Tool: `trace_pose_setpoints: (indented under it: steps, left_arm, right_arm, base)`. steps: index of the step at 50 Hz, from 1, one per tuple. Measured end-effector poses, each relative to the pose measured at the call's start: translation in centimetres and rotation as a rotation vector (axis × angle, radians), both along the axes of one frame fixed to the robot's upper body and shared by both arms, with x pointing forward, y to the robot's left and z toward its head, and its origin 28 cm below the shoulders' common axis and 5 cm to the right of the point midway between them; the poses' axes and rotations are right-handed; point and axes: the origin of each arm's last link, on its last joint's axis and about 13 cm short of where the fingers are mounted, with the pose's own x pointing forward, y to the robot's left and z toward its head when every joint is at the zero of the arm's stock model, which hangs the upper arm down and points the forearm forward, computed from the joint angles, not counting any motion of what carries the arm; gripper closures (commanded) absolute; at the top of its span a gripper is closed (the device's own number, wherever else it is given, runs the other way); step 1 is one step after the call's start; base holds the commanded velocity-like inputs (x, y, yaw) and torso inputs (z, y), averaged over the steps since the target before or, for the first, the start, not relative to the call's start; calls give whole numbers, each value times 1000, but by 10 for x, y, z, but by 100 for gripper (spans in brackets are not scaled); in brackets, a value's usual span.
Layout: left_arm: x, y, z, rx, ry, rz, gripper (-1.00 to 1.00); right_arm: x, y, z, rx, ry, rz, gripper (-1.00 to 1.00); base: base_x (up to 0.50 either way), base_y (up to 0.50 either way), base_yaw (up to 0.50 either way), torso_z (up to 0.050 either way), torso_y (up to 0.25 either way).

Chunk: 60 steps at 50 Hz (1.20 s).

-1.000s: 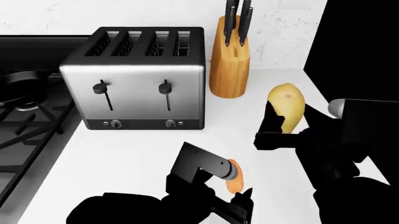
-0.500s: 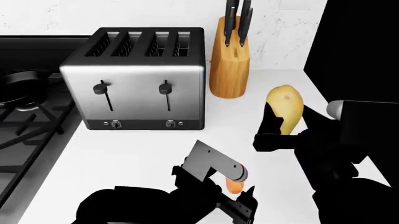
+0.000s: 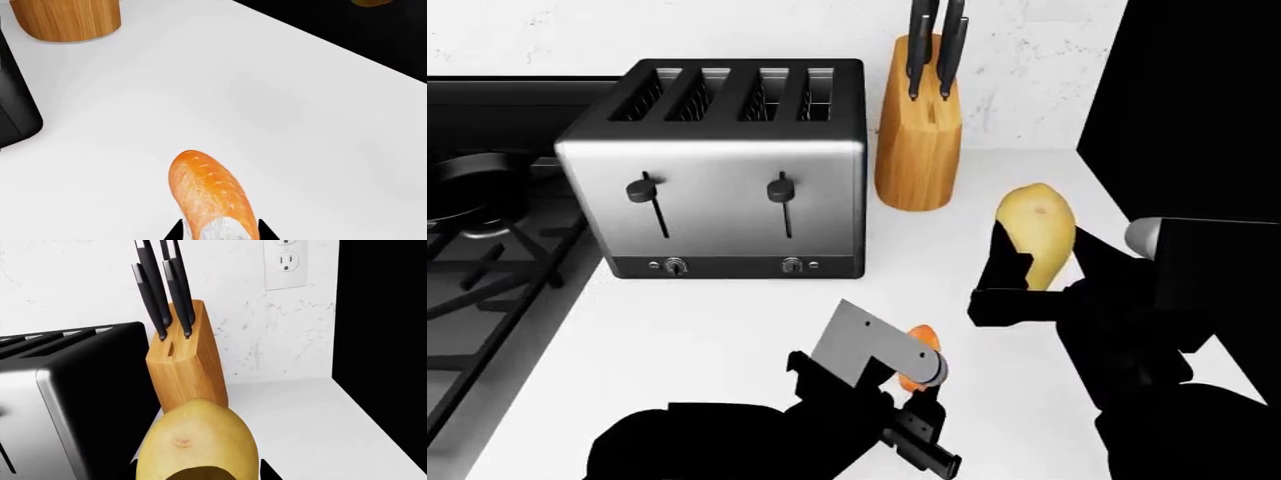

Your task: Place both pans onto different burners. Then place the potato and the sushi on different pans.

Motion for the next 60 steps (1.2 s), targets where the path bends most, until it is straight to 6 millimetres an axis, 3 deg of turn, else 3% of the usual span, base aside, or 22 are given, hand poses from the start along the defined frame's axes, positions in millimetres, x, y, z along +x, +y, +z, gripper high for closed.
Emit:
trace_pose_setpoints:
  steps: [15,42,60]
  left_arm:
    - [-4,8,22,-101,-104,5,100]
    - [-21,39,58,-173,-340,116,100]
    - [-24,48,68,-195,-405,172,100]
  right_arm:
    - [-2,-1,5,9,-23,-5,100]
    - [-14,2,13,27,-91,6,100]
    - [-15,4,14,-10,-113,28,100]
  base:
    - [0,0,0,0,0]
    - [0,0,0,0,0]
    - [0,221,0,0,1]
